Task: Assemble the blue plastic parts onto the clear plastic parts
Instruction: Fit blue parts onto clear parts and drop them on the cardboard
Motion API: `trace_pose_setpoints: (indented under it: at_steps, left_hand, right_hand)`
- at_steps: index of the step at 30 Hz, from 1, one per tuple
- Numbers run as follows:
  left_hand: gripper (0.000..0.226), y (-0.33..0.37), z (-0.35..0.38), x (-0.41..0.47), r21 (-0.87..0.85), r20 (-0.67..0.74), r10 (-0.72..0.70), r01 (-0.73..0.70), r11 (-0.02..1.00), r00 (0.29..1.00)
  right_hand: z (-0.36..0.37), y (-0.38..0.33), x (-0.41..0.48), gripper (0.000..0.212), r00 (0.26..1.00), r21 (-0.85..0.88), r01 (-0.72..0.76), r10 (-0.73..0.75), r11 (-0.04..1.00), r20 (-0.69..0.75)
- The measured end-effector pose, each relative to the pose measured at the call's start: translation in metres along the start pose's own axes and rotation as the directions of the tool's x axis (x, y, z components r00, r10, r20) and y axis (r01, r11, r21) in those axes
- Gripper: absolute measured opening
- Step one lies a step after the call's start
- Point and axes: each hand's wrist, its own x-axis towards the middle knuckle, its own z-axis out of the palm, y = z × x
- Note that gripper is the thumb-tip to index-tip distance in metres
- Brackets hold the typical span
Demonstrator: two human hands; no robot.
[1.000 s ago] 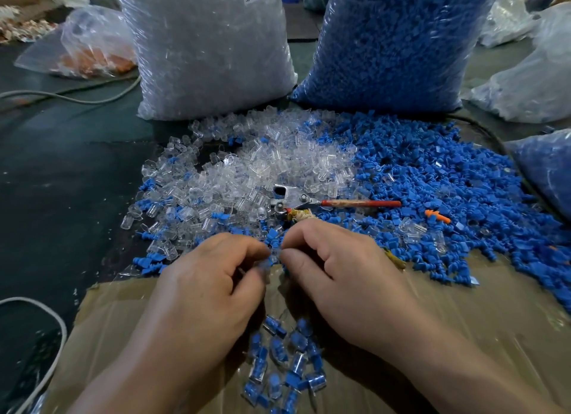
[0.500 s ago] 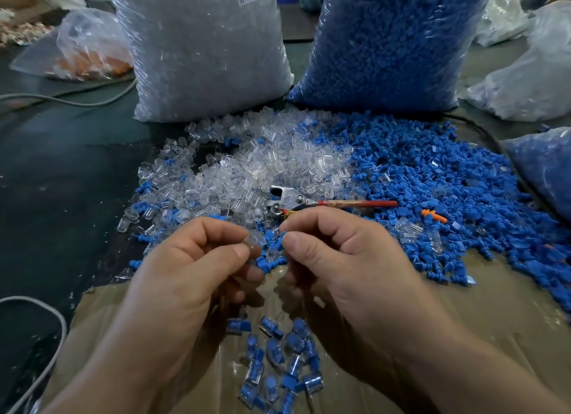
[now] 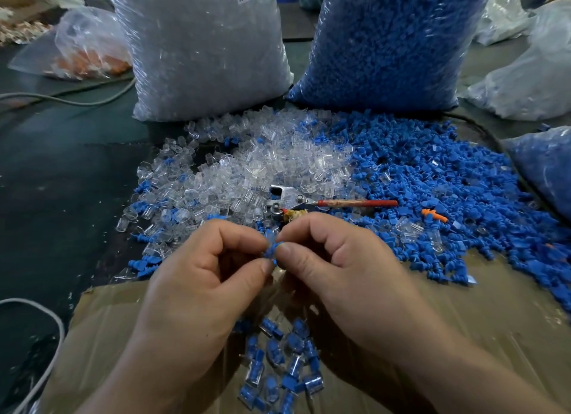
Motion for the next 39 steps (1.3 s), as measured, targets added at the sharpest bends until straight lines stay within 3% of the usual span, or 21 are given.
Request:
trace_pose_setpoints:
  at_steps: [3,5,7,9,10,14,19,23,25,29,32,36,39]
  left_hand:
    - [0.030,0.002,0.004,-0.002,0.029,-0.025,0.047,-0.046,0.999,0.999]
    - [0.040,0.002,0.004,-0.001,0.041,0.014,0.051,-0.051,0.998,0.999]
    - [0.048,0.000,0.004,-0.001,0.176,0.051,0.091,-0.099,0.979,0.995]
    - [0.041,0.003,0.001,0.000,0.315,0.059,0.157,-0.168,0.934,0.986]
    - [0.039,0.004,-0.001,-0.001,0.312,0.072,0.150,-0.165,0.935,0.986]
    - [0.018,0.004,-0.004,-0.003,-0.001,0.167,0.009,-0.009,1.000,0.986]
    - [0.007,-0.001,-0.001,0.000,-0.185,0.118,-0.045,0.067,0.981,0.992]
    - [0.021,0.002,-0.001,0.000,-0.014,0.044,-0.033,0.034,0.999,0.998]
    - [0.015,0.000,0.000,0.001,0.006,0.010,-0.049,0.049,0.999,0.999]
    - [0.024,0.000,0.001,0.002,-0.161,0.068,-0.065,0.075,0.984,0.996]
    - [0.029,0.000,0.000,0.002,-0.073,0.117,-0.046,0.055,0.996,0.992]
    - [0.035,-0.001,0.002,0.002,0.033,0.055,-0.046,0.044,0.998,0.997]
    - [0.042,-0.003,-0.001,0.004,-0.006,-0.009,-0.083,0.083,0.997,0.997]
  right_hand:
    - [0.000,0.002,-0.001,0.002,0.998,-0.086,0.053,-0.055,0.995,-0.019]
    - [0.001,0.003,-0.001,0.004,0.984,-0.238,0.161,-0.173,0.958,-0.032]
    - [0.002,0.002,-0.001,0.008,0.948,-0.418,0.296,-0.317,0.859,0.020]
    - [0.002,0.002,-0.002,0.011,0.919,-0.489,0.368,-0.390,0.791,0.061]
    - [0.001,0.002,-0.003,0.010,0.911,-0.506,0.383,-0.406,0.773,0.069]
    - [0.000,-0.001,-0.004,0.011,0.898,-0.555,0.416,-0.422,0.720,0.126]
    - [0.002,-0.002,-0.005,0.019,0.919,-0.539,0.353,-0.390,0.765,0.049]
    - [0.006,-0.001,-0.005,0.023,0.932,-0.524,0.333,-0.359,0.784,0.055]
    - [0.006,-0.001,-0.004,0.026,0.922,-0.541,0.361,-0.377,0.759,0.086]
    - [0.005,-0.001,-0.004,0.022,0.906,-0.603,0.366,-0.420,0.709,0.057]
    - [0.003,0.001,-0.003,0.017,0.918,-0.618,0.345,-0.390,0.706,0.067]
    - [-0.004,0.003,-0.001,0.020,0.916,-0.627,0.384,-0.362,0.678,0.171]
    - [-0.011,0.006,0.004,0.037,0.950,-0.774,0.233,-0.309,0.588,0.051]
